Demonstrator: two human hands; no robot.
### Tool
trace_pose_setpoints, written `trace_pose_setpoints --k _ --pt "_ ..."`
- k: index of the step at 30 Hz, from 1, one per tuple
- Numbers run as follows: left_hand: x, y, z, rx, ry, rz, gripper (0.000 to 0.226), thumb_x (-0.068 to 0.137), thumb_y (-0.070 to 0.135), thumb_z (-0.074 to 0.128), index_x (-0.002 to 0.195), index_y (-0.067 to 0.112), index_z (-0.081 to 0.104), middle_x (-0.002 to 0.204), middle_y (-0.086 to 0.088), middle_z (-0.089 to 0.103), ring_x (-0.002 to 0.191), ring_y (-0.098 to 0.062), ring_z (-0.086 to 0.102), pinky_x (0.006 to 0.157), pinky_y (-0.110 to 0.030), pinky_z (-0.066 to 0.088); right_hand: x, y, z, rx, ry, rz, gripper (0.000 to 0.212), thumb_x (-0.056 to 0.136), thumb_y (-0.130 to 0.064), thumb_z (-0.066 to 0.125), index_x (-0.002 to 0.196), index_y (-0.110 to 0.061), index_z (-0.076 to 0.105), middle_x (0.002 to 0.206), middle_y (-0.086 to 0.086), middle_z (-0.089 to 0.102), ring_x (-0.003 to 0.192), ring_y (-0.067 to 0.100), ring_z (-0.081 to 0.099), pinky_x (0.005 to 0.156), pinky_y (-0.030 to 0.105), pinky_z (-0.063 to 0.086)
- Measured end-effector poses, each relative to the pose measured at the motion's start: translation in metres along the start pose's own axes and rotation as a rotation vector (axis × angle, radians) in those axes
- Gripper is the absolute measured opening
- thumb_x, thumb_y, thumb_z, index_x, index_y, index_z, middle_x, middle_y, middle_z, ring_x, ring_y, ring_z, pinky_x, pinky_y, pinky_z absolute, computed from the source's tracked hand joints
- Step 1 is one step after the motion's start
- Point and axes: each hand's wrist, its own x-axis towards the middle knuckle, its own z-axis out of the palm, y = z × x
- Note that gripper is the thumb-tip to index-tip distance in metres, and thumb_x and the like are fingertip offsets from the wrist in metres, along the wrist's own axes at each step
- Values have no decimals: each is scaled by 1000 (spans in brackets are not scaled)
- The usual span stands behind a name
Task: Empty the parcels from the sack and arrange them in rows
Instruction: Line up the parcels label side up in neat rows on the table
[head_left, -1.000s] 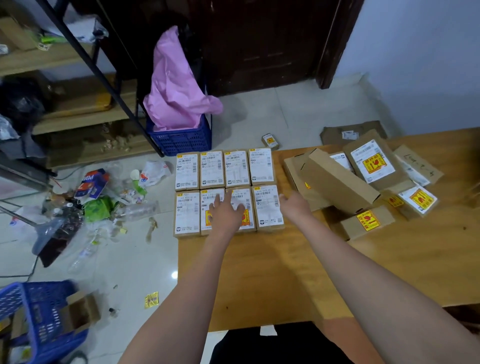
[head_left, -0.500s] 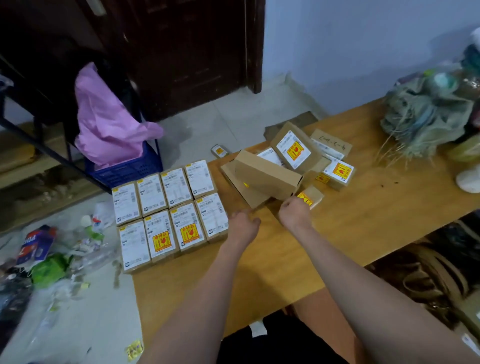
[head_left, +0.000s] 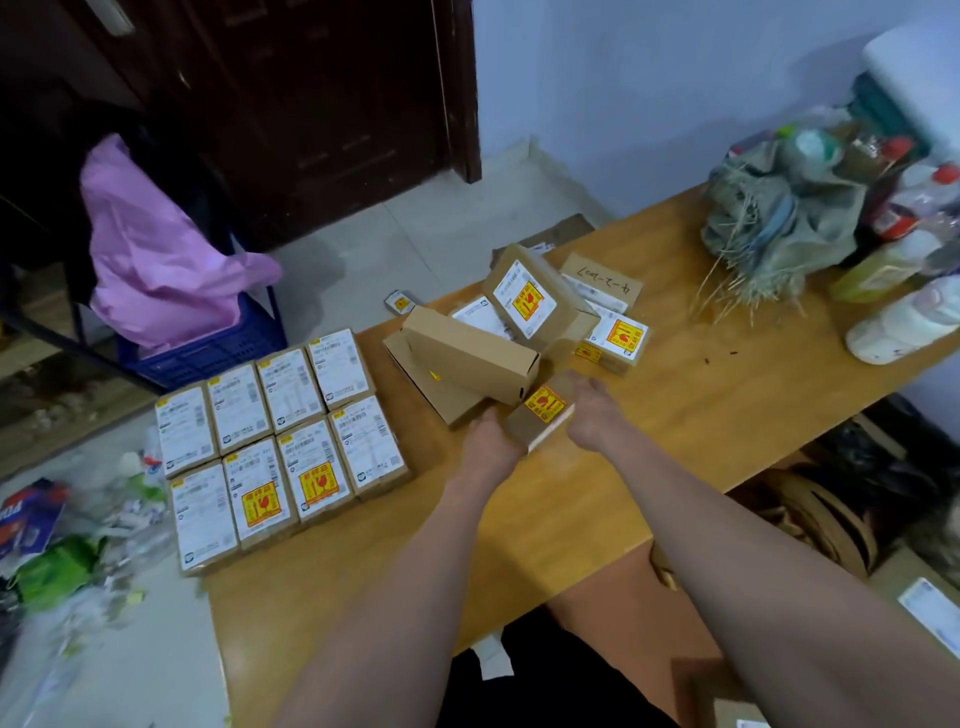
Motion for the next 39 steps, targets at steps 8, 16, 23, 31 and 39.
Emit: trace_pose_setpoints --k 8,16,23,31,39 --pt "6 -2 23 -15 29 -36 88 75 14 80 148 13 29 144 -11 37 131 -33 41 100 -43 45 23 -3 4 -92 -94 -101 90 89 -1 51 157 -30 -1 164 0 -1 151 27 4 114 37 33" --pt "-2 -10 36 6 47 -19 72 76 9 76 138 12 40 129 -12 45 114 -34 53 93 -40 46 24 1 10 -157 -138 -14 89 87 3 51 155 -34 8 148 20 20 134 42 32 104 43 43" --pt "-15 -31 21 -50 -35 -60 72 75 4 73 139 17 44 127 -10 50 110 -30 56 85 -34 49 15 -9 21 -232 -305 -37 82 86 -2 55 153 -36 21 151 15 24 136 35 33 87 34 46" --pt "-31 -67 -19 -341 -61 -161 71 73 6 79 135 24 48 119 -8 57 93 -20 59 64 -22 53 2 -45 30 -332 -377 -102 86 80 -16 76 152 -28 30 152 9 35 136 29 39 104 36 45" --pt "-46 -120 -49 -655 -54 -243 64 73 16 82 129 25 54 118 -5 63 104 -22 63 91 -41 55 -16 -83 52 -377 -489 -199 70 88 -20 71 150 -17 38 152 5 40 135 26 43 108 36 41"
